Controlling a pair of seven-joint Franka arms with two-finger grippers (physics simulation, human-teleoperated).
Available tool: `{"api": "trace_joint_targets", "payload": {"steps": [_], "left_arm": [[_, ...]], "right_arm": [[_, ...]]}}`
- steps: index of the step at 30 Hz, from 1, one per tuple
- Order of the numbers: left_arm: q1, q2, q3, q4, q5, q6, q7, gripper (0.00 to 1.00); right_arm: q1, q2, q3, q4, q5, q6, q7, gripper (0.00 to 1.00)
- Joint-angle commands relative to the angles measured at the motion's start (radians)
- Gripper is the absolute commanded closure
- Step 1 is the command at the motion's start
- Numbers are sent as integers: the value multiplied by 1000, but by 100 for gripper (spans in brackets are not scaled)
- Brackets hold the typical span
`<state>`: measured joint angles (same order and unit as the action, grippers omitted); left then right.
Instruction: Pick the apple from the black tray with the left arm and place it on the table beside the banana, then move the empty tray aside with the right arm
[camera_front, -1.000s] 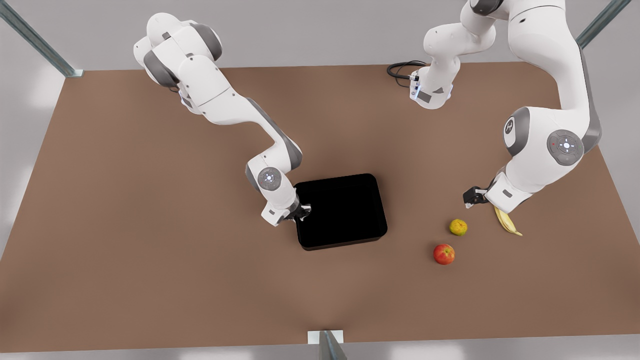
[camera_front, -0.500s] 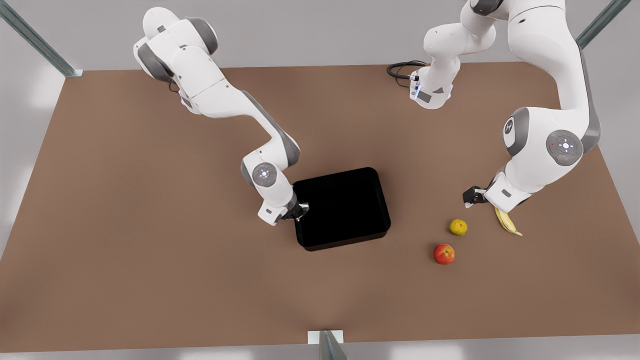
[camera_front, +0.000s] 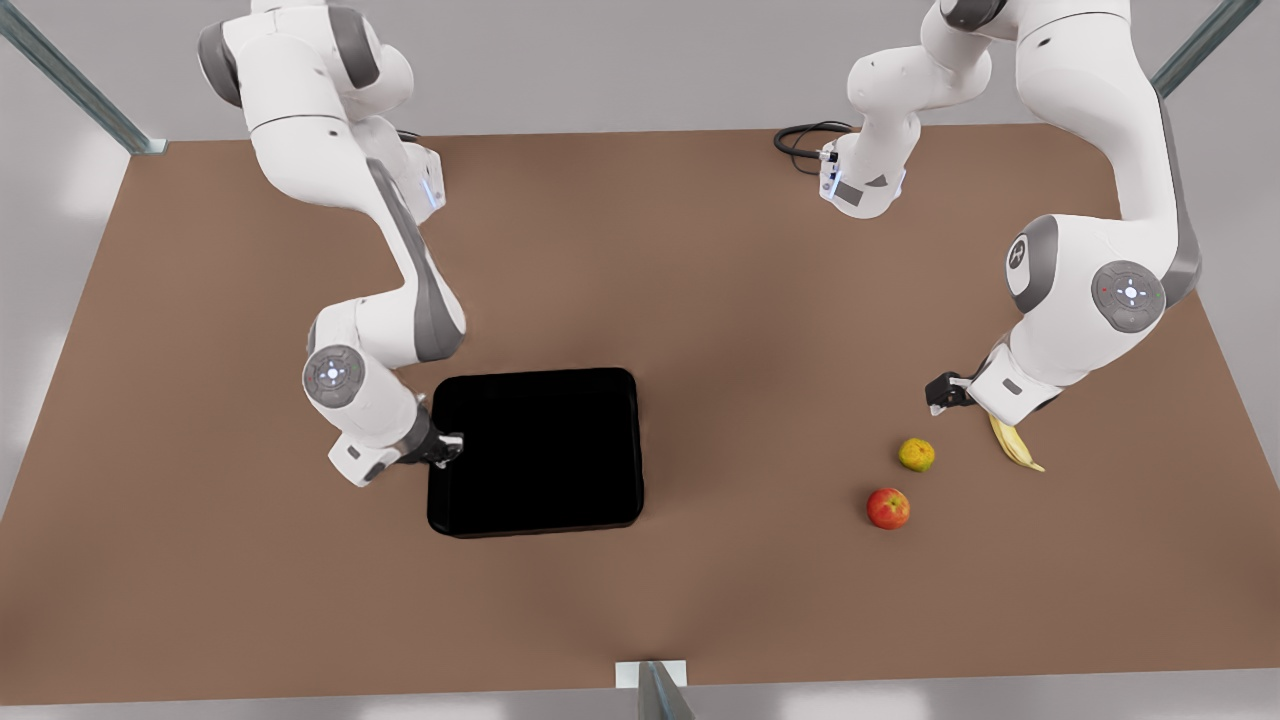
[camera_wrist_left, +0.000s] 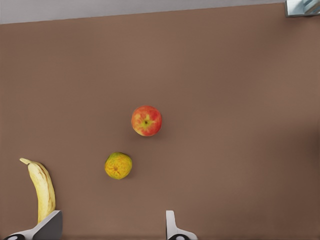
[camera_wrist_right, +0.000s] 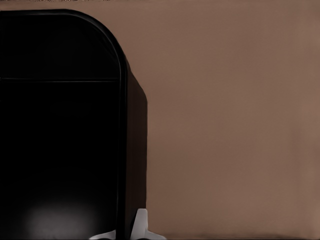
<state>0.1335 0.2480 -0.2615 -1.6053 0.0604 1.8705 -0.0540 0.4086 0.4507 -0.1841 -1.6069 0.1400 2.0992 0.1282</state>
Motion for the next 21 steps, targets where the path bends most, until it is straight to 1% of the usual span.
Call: {"api": "trace_joint_targets", "payload": {"steps": [1, 2, 6, 7, 11, 16, 21], "left_arm": [[0, -1, -1, 1, 1, -1, 3, 0], [0, -1, 1, 1, 1, -1, 3, 0], [0, -1, -1, 1, 1, 1, 3, 0], [0, -1, -1, 1, 1, -1, 3, 0], [0, -1, -1, -1, 1, -1, 3, 0], [-2, -1, -1, 1, 1, 1, 3, 0], [-6, 0, -1, 15, -5, 1, 6, 0]], "right_arm": [[-11, -3, -44, 4, 16, -111, -601, 88], [-14, -4, -74, 7, 18, -114, -651, 89], [-73, -10, -120, 5, 61, -127, -786, 90], [-76, -9, -146, 5, 61, -122, -811, 91], [-94, 0, -238, 5, 61, -117, -880, 92], [-105, -3, -325, 5, 63, -119, -918, 93], [-113, 3, -331, 5, 64, -119, -909, 93]]}}
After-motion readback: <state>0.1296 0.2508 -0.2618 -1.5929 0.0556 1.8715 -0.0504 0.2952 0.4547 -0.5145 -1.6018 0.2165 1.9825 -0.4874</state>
